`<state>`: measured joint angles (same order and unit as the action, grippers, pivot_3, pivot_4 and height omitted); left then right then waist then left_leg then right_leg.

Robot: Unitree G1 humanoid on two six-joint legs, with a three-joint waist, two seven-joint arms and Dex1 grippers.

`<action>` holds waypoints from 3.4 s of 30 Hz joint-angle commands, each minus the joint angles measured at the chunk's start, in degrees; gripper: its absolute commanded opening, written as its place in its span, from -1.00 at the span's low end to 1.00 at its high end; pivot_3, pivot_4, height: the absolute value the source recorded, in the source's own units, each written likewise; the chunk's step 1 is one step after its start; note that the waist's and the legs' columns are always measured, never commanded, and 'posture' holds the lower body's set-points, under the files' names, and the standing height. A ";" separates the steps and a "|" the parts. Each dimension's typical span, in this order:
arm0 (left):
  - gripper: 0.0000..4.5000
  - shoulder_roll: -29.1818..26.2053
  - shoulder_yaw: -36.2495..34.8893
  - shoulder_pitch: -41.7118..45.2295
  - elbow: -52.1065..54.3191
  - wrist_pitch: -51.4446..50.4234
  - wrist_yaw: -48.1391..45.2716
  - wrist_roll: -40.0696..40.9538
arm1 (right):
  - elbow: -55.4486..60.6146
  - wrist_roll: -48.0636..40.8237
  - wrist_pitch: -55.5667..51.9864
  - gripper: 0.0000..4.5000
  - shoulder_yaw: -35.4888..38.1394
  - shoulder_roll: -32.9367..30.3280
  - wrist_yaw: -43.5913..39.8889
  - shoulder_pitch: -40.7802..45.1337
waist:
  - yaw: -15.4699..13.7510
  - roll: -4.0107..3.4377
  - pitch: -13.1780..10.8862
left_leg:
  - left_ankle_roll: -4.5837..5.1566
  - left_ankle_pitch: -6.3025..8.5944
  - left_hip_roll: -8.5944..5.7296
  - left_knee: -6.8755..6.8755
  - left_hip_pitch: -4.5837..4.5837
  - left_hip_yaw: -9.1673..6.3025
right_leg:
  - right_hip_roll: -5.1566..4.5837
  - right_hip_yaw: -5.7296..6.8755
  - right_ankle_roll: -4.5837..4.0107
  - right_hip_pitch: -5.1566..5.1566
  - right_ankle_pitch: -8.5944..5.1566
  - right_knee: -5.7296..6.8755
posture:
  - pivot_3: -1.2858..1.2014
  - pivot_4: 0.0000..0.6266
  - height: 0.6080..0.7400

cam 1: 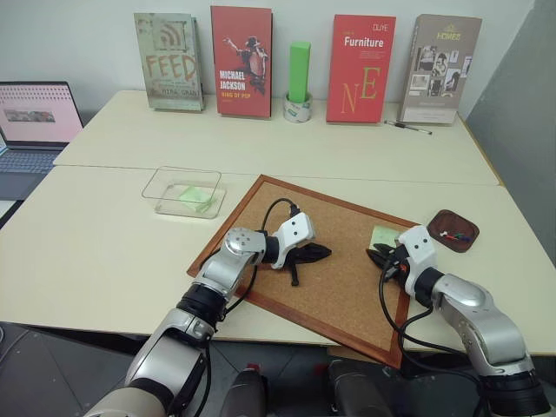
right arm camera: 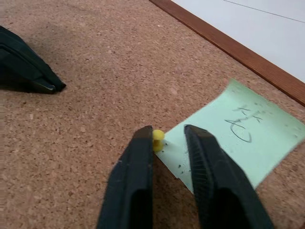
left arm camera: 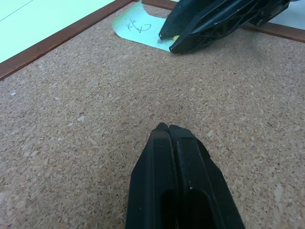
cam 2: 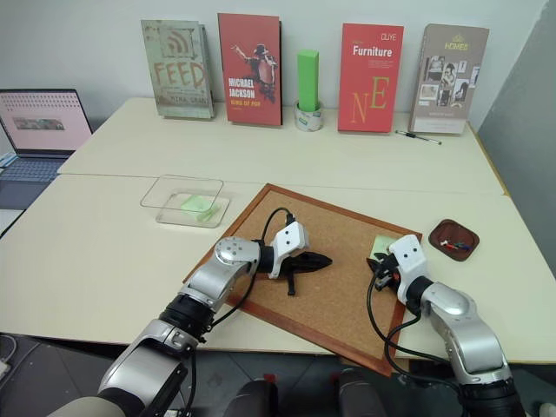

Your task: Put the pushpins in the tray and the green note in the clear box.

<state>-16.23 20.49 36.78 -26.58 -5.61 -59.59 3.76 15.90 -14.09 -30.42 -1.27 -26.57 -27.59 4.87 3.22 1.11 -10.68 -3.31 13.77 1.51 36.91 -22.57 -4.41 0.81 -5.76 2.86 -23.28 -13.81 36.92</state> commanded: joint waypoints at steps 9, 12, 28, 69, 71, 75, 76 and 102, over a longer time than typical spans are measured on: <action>-1.00 -0.88 1.71 -1.53 -2.68 -1.62 0.63 -3.33 | 6.31 -2.09 -0.64 -0.99 2.94 -1.36 -0.84 1.29 | 0.00 0.00 0.00 | 0.00 0.00 0.00 0.00 0.00 0.00 | 0.00 0.00 0.00 0.00 0.00 0.00 | 0.03 -0.52 1.00; -1.00 -0.77 1.67 -1.63 -2.53 -1.73 0.61 -3.21 | 10.41 -2.94 -2.14 -0.99 3.85 -2.92 -1.29 2.89 | 0.01 0.00 0.00 | 0.00 0.00 0.00 0.00 0.00 0.00 | 0.00 0.00 0.00 -0.01 0.00 0.00 | 0.03 -0.52 1.00; -1.00 2.76 -6.68 6.94 0.23 -2.70 1.88 3.84 | 15.27 -6.04 -8.23 -0.99 4.04 -6.31 -2.79 10.75 | -0.13 0.12 -0.13 | 0.00 0.00 -0.02 -0.02 -0.40 -0.02 | 0.01 0.03 0.01 -0.38 0.01 0.04 | 0.03 -0.52 1.00; 0.98 2.79 -10.17 17.14 -8.57 26.20 -6.12 3.65 | 17.93 -18.57 -12.98 -1.00 3.55 -9.73 -9.78 19.91 | -0.41 0.12 -0.14 | -0.03 0.02 -0.05 -0.52 -0.66 -0.02 | 0.01 0.06 0.25 -0.79 0.13 0.17 | 0.03 -0.52 1.00; 0.98 2.47 -9.06 16.19 -7.85 26.44 -8.11 3.40 | 17.52 -19.90 -14.31 -1.00 4.20 -9.24 -9.14 20.56 | -0.33 0.12 -0.14 | -0.03 0.02 -0.05 -0.51 -0.65 -0.02 | 0.02 0.06 0.25 -0.79 0.13 0.20 | 0.03 -0.52 1.00; 0.98 2.27 -8.12 15.79 -8.40 27.30 -10.24 2.63 | 16.96 -22.49 -16.92 -1.00 5.44 -8.32 -7.82 22.07 | -0.29 0.11 -0.14 | -0.02 0.02 -0.05 -0.47 -0.63 -0.02 | 0.02 0.06 0.25 -0.78 0.13 0.28 | 0.03 -0.52 1.00; 0.98 2.35 -7.98 15.86 -8.67 27.48 -10.49 2.55 | 16.93 -23.18 -17.53 -1.00 5.74 -8.12 -7.48 22.33 | -0.31 0.11 -0.14 | -0.02 0.02 -0.05 -0.44 -0.63 -0.03 | 0.02 0.06 0.25 -0.78 0.13 0.29 | 0.03 -0.52 1.00; -0.95 3.12 -8.51 15.75 -8.83 20.01 -15.28 5.30 | 17.21 -31.68 -23.91 -1.00 8.05 -6.16 -1.00 23.98 | -0.05 0.11 -0.14 | -0.01 0.02 -0.05 0.03 -0.55 -0.04 | 0.08 0.03 0.25 -0.78 0.13 0.90 | 0.03 -0.52 1.00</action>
<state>-12.81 12.80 52.44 -38.42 16.06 -73.94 7.17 31.74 -44.17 -54.38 5.52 -32.90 -29.13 27.70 3.17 1.22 -10.82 -3.32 13.78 1.45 36.95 -23.12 -4.45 0.89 -5.74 3.11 -24.06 -13.69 37.82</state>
